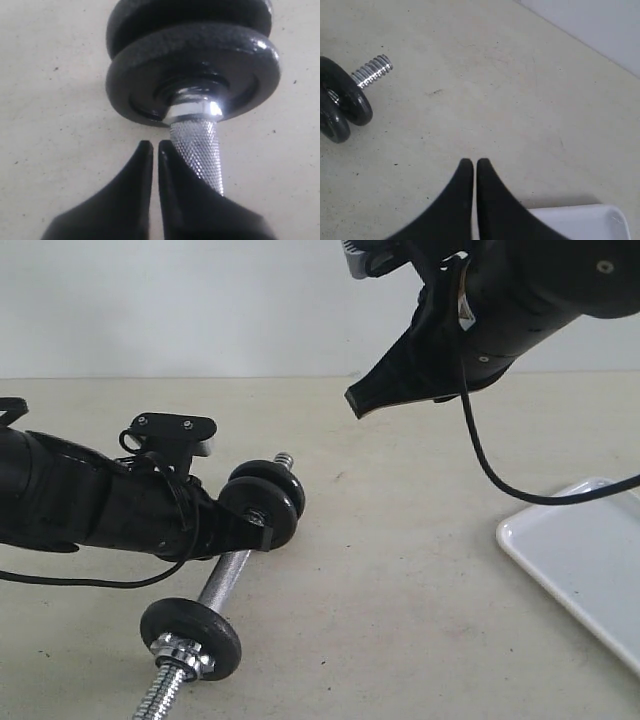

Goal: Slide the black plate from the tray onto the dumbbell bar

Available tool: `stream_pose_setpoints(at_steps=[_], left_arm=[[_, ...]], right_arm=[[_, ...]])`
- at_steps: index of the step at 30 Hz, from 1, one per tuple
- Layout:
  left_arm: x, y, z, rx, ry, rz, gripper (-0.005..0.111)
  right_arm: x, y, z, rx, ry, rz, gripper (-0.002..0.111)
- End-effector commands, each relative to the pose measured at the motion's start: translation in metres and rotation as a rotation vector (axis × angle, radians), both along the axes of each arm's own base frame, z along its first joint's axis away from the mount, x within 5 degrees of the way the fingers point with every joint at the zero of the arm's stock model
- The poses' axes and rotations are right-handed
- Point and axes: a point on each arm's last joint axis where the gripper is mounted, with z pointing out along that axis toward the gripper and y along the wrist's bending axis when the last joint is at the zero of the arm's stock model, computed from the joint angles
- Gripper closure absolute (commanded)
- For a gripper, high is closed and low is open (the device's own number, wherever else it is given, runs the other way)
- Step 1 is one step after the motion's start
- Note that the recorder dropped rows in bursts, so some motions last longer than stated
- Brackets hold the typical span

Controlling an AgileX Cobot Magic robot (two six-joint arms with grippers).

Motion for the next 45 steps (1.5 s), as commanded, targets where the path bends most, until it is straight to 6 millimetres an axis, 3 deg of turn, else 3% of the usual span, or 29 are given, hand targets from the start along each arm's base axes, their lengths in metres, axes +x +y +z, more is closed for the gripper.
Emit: stream_pose_setpoints(at_steps=[1, 9, 15, 18, 21, 29, 37, 39, 42, 45], left_arm=[[0.000, -0.004, 0.001, -0.028, 0.005, -0.015, 0.102], [0.001, -0.004, 0.004, -0.016, -0.012, -0.039, 0.102], [-0.001, -0.002, 0.029, -0.022, -0.096, -0.065, 0.102], [-0.003, 0.001, 0.049, -0.022, -0.165, -0.072, 0.102], [-0.005, 0.007, 0.068, 0.003, -0.239, -0.077, 0.102], [-0.010, 0.026, 0.104, 0.138, -0.402, -0.053, 0.102], [-0.010, 0.043, 0.109, 0.378, -0.439, -0.055, 0.102], [-0.010, 0.046, 0.110, 0.405, -0.439, -0.028, 0.102], [-0.011, 0.047, 0.112, 0.406, -0.445, -0.023, 0.102], [-0.011, 0.047, 0.114, 0.423, -0.451, -0.040, 0.102]], right_arm=[[-0.002, -0.002, 0.003, 0.001, -0.007, 0.003, 0.109], [-0.004, -0.006, -0.002, -0.050, 0.033, -0.018, 0.109], [-0.016, -0.015, -0.047, -0.103, 0.124, -0.010, 0.109], [-0.026, -0.018, -0.072, -0.065, 0.167, -0.011, 0.109], [-0.031, -0.015, -0.085, 0.035, 0.187, -0.012, 0.109], [-0.031, 0.009, -0.079, 0.431, 0.176, -0.027, 0.109], [-0.026, 0.019, -0.070, 0.762, 0.205, -0.183, 0.109], [-0.023, 0.022, -0.077, 0.819, 0.231, -0.244, 0.109], [-0.019, 0.026, -0.092, 0.766, 0.253, -0.240, 0.109], [-0.016, 0.029, -0.107, 0.610, 0.218, -0.109, 0.108]])
